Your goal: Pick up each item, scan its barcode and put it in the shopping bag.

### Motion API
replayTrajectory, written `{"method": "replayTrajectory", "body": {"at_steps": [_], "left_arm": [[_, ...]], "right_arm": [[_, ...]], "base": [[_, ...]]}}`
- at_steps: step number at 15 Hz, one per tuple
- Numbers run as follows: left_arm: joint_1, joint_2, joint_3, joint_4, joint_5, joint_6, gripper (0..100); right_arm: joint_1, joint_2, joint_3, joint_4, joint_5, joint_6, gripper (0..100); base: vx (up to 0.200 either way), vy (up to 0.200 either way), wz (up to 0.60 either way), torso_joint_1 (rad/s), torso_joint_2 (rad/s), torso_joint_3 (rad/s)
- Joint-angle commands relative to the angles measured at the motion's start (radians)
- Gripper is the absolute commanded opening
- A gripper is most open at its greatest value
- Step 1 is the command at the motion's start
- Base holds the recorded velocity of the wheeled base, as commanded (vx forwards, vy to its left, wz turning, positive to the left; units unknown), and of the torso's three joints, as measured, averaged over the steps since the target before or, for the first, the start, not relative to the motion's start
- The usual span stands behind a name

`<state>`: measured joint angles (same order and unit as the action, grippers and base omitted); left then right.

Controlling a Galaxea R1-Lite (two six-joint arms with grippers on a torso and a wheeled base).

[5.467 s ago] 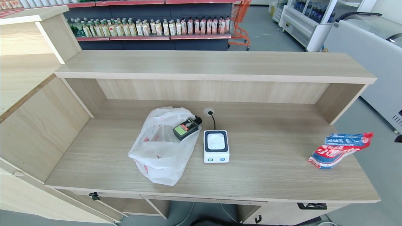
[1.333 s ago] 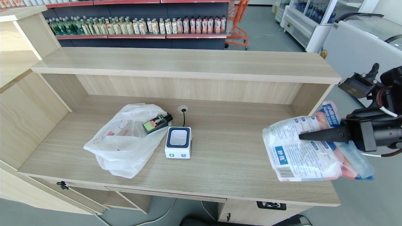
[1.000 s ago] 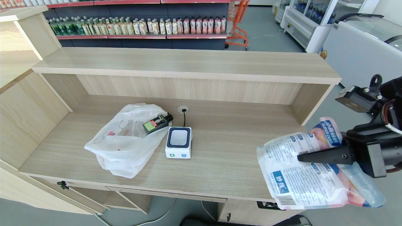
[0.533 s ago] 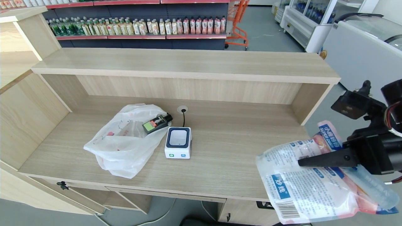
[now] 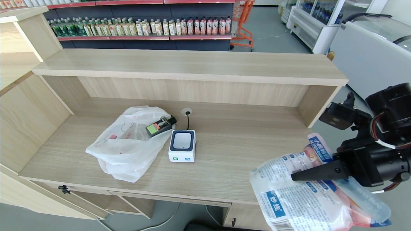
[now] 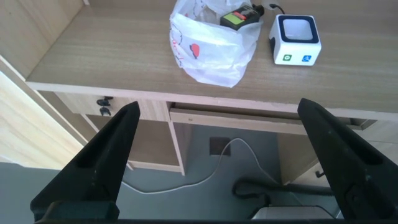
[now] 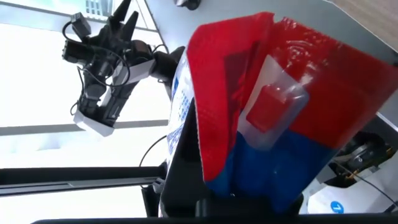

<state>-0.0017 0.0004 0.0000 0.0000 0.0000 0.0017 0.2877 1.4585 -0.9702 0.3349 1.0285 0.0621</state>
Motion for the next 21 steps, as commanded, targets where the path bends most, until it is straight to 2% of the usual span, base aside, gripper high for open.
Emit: {"method": "replayTrajectory", "body": {"at_steps": [1,8,17,19,20,21], "left_arm": [[0.000,0.000,0.000,0.000,0.000,0.000,100],[0.000,0.000,0.000,0.000,0.000,0.000,100],[0.000,0.000,0.000,0.000,0.000,0.000,100],[0.000,0.000,0.000,0.000,0.000,0.000,100],[0.000,0.000,0.000,0.000,0.000,0.000,100],[0.002,0.000,0.000,0.000,0.000,0.000,100]], "right_arm": [[0.016,0.013,0.007,0.000,-0.002,-0.002,0],[0.030,0.025,0.007,-0.030,-0.005,-0.002,0],[0.059,0.068,0.013,-0.112,-0.087,-0.008,0],[0.059,0.052,0.028,-0.162,-0.226,-0.114,0],[0.053,0.019,0.045,-0.181,-0.360,-0.189,0],[0.041,-0.026,0.065,-0.183,-0.409,-0.209,0]], "base": [[0.000,0.000,0.00,0.000,0.00,0.000],[0.000,0.000,0.00,0.000,0.00,0.000],[0.000,0.000,0.00,0.000,0.00,0.000],[0.000,0.000,0.00,0.000,0.00,0.000],[0.000,0.000,0.00,0.000,0.00,0.000],[0.000,0.000,0.00,0.000,0.00,0.000]]}}
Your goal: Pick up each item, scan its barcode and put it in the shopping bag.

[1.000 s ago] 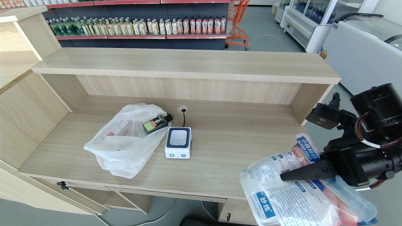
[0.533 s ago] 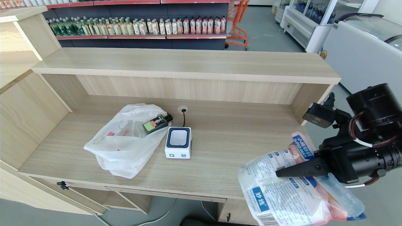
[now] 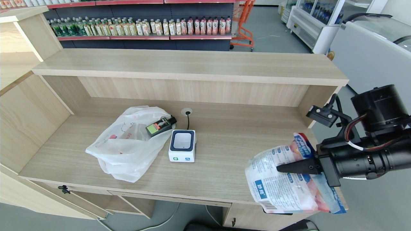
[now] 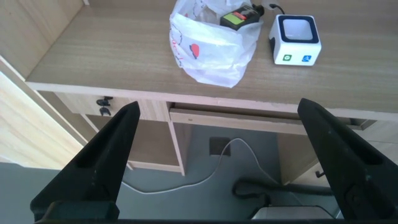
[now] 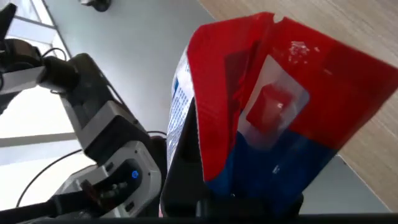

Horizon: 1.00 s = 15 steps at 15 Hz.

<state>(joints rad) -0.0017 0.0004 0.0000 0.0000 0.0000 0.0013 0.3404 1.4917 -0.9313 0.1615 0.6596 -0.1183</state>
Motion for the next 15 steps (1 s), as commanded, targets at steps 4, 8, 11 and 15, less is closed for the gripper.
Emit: {"method": "replayTrajectory", "body": {"at_steps": [4,8,11,15], "left_arm": [[0.000,0.000,0.000,0.000,0.000,0.000,100],[0.000,0.000,0.000,0.000,0.000,0.000,100],[0.000,0.000,0.000,0.000,0.000,0.000,100],[0.002,0.000,0.000,0.000,0.000,0.005,100]], "right_arm": [[-0.080,-0.222,0.092,-0.010,-0.291,-0.055,0],[-0.172,-0.292,0.181,-0.011,-0.413,-0.144,0],[-0.219,-0.347,0.253,-0.013,-0.410,-0.178,0],[-0.230,-0.361,0.262,-0.014,-0.406,-0.176,0]], "base": [[0.000,0.000,0.00,0.000,0.00,0.000],[0.000,0.000,0.00,0.000,0.00,0.000],[0.000,0.000,0.00,0.000,0.00,0.000],[0.000,0.000,0.00,0.000,0.00,0.000]]}}
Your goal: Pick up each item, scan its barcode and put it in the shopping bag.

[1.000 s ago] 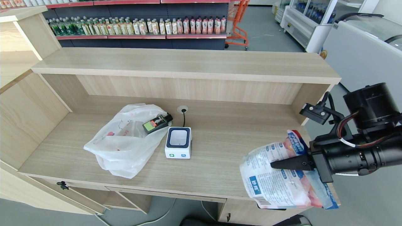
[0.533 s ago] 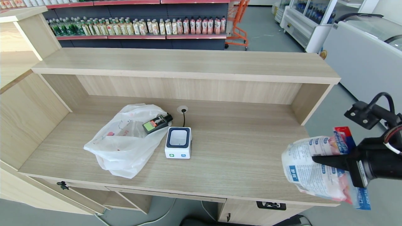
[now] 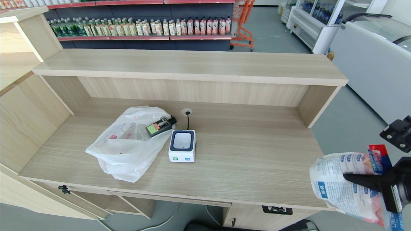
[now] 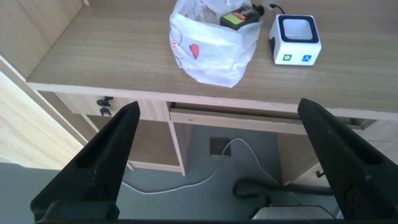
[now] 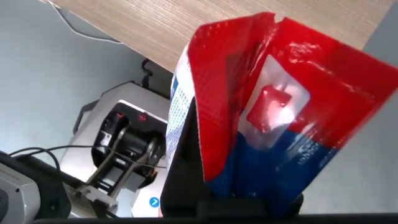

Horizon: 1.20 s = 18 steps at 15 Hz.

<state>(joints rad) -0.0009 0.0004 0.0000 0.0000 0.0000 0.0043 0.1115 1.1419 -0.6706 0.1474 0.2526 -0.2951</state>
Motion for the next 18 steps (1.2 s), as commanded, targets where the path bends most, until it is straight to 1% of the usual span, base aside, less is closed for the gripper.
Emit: {"method": "replayTrajectory", "body": {"at_steps": [1,3,6,11,14,18], "left_arm": [[0.001,0.000,0.000,0.000,0.000,0.000,100],[0.001,0.000,0.000,0.000,0.000,-0.003,100],[-0.001,0.000,0.000,0.000,0.000,0.000,100],[-0.001,0.000,0.000,0.000,0.000,0.000,100],[-0.001,0.000,0.000,0.000,0.000,0.000,100],[-0.001,0.000,0.000,0.000,0.000,0.000,100]], "right_arm": [[-0.001,-0.011,0.002,0.000,0.001,0.002,0],[-0.001,-0.019,0.000,0.000,0.005,0.042,0],[0.000,-0.036,-0.014,0.000,0.099,0.175,0],[0.000,-0.027,-0.037,0.000,0.129,0.332,0],[0.000,-0.024,-0.037,0.000,0.131,0.363,0],[0.000,-0.004,-0.047,0.000,0.131,0.363,0]], "base": [[0.000,0.000,0.00,0.000,0.00,0.000],[0.000,0.000,0.00,0.000,0.00,0.000],[0.000,0.200,0.00,0.004,0.00,0.007],[0.000,0.200,0.00,0.002,0.00,0.002],[0.000,0.200,0.00,0.002,0.01,-0.001],[0.000,0.200,0.00,0.002,0.00,0.004]]}}
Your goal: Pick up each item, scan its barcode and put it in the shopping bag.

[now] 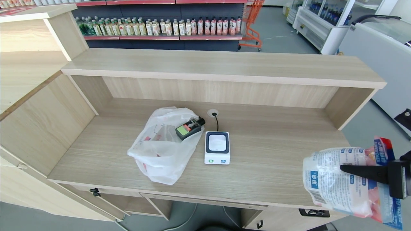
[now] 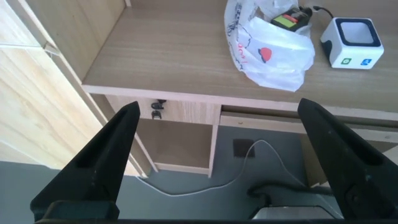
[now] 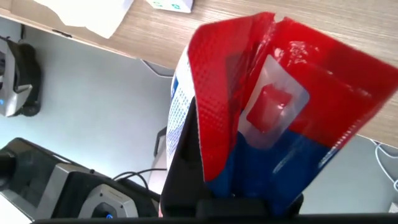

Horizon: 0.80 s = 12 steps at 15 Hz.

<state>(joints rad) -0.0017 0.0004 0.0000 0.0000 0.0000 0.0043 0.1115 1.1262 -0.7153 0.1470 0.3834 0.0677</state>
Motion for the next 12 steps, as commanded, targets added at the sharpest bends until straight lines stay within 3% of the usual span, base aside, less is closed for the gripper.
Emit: {"method": "replayTrajectory", "body": {"at_steps": [1,2,5,12], "left_arm": [[0.000,0.000,0.000,0.000,0.000,0.000,100],[0.000,0.000,0.000,0.000,0.000,0.000,100],[0.000,0.001,0.000,0.000,-0.002,0.002,100],[0.000,0.000,0.000,0.000,-0.002,0.005,100]], "right_arm": [[0.000,0.015,-0.006,-0.001,0.000,0.000,0],[-0.001,0.018,-0.012,-0.001,0.000,0.000,0],[-0.001,0.012,-0.004,0.002,-0.001,0.001,0],[-0.001,0.009,-0.007,0.002,0.002,0.000,0]], "base": [[0.000,0.200,0.00,0.002,0.00,-0.002],[0.000,0.200,0.00,0.002,0.00,-0.002],[0.000,0.000,0.00,0.000,0.00,0.000],[0.200,0.000,0.00,-0.001,0.00,0.006]]}}
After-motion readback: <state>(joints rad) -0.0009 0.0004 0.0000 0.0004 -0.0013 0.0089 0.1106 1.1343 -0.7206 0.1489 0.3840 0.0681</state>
